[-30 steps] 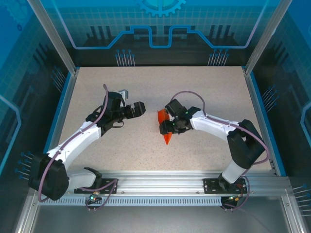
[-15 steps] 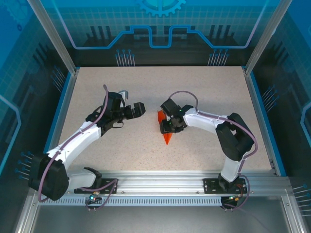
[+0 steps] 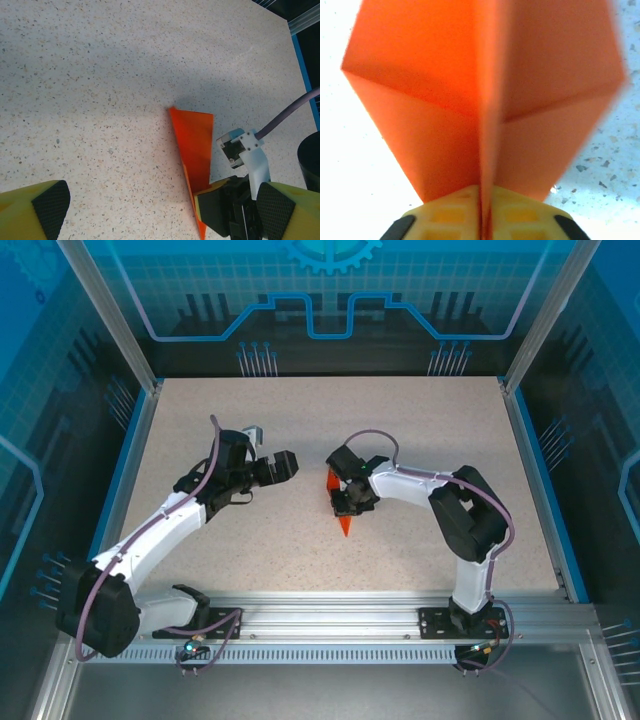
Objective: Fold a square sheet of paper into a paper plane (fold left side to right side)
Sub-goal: Pick up the paper plane at the center of the table, then place the paper plane at the top-center of the table.
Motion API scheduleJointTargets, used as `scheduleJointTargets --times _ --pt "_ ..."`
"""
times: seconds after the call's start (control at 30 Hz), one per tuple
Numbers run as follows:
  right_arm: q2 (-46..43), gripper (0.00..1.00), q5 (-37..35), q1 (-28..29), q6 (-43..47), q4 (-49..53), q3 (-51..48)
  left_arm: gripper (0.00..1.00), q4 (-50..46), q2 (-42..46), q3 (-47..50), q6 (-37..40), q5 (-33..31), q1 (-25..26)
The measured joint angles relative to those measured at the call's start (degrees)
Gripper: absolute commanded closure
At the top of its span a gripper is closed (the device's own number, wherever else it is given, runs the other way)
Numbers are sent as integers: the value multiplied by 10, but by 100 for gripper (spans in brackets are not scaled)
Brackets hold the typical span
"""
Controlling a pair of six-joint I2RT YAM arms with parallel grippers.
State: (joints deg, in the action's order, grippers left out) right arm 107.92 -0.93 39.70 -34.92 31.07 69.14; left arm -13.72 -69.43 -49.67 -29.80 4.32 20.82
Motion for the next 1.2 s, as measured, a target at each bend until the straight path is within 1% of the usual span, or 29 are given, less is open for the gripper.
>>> scheduleJointTargets --times 0.13,0.27,0.53,0.67,0.87,1.2 --pt "-2 94 -3 -9 3 18 10 1 -5 3 0 2 0 0" --pt "-5 94 -10 -41 17 59 34 1 -8 5 0 5 0 0" --pt "0 94 -35 -138 62 132 149 1 -4 22 10 18 6 0" --pt "35 94 -46 -170 85 157 217 1 -4 22 12 19 7 0" --pt "112 94 -49 -180 106 195 298 1 -4 22 13 19 11 0" --pt "213 92 -47 -179 110 231 384 1 -16 14 13 19 12 0"
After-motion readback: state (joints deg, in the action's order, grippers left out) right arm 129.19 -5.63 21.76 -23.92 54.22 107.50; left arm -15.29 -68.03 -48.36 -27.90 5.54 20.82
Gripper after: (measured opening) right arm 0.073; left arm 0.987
